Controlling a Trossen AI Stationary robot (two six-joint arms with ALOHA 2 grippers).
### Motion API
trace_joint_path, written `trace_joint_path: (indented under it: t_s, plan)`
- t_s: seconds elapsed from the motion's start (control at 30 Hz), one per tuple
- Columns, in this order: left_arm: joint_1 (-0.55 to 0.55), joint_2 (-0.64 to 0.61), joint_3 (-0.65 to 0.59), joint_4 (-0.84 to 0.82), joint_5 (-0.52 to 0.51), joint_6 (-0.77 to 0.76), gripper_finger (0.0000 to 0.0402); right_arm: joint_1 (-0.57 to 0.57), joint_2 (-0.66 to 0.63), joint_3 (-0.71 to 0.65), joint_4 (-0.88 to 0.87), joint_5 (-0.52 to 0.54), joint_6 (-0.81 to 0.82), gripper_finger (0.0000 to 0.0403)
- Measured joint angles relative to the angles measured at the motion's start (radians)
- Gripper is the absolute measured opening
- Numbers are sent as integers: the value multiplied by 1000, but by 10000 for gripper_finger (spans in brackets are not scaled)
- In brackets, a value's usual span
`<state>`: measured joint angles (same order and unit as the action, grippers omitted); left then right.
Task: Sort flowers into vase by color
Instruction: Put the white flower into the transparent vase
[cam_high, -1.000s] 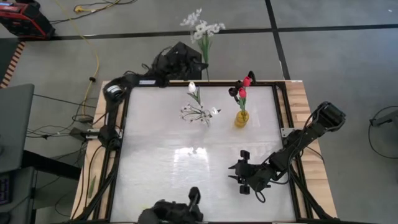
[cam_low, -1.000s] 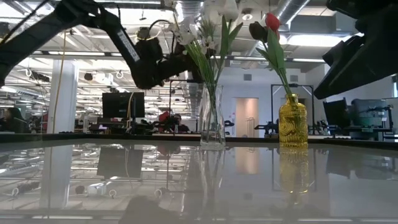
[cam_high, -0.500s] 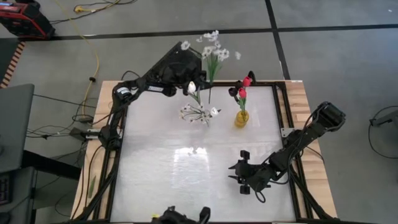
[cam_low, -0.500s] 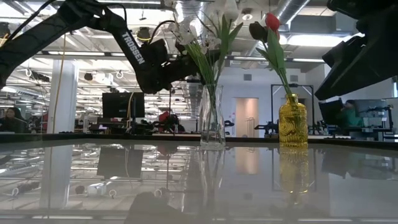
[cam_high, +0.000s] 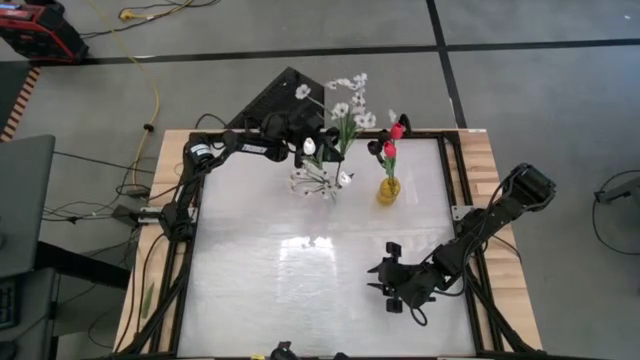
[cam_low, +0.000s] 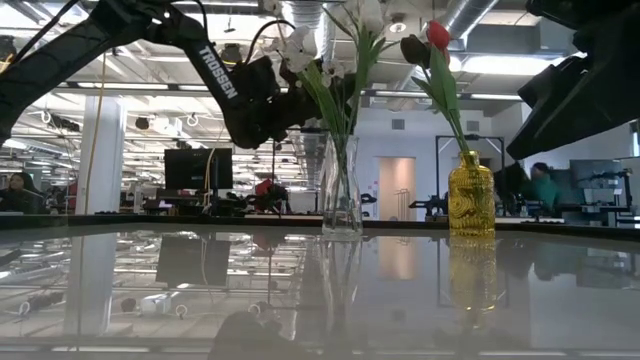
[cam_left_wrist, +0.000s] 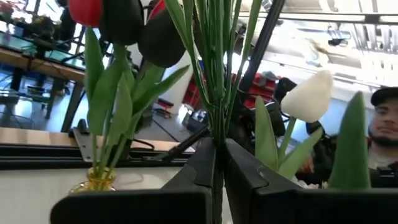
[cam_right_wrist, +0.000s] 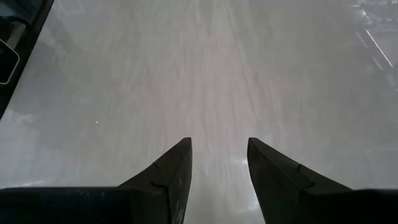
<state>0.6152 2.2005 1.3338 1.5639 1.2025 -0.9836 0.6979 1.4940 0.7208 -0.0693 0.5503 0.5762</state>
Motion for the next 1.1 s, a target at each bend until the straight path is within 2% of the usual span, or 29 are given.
trace_joint_path:
  t_s: [0.2,0.37,0.77,0.93,1.1]
  plan:
    - [8,0,0,-1,6,48,0,0,0,0,5,-1,1,180]
    - [16,0,0,-2,74,56,0,0,0,0,5,-1,1,180]
    - [13,0,0,-2,122,97,1,0,0,0,5,-1,1,180]
    - [8,0,0,-26,177,109,20,0,0,0,24,-1,1,180]
    - [5,-1,0,-67,173,173,51,0,0,0,26,-1,0,180]
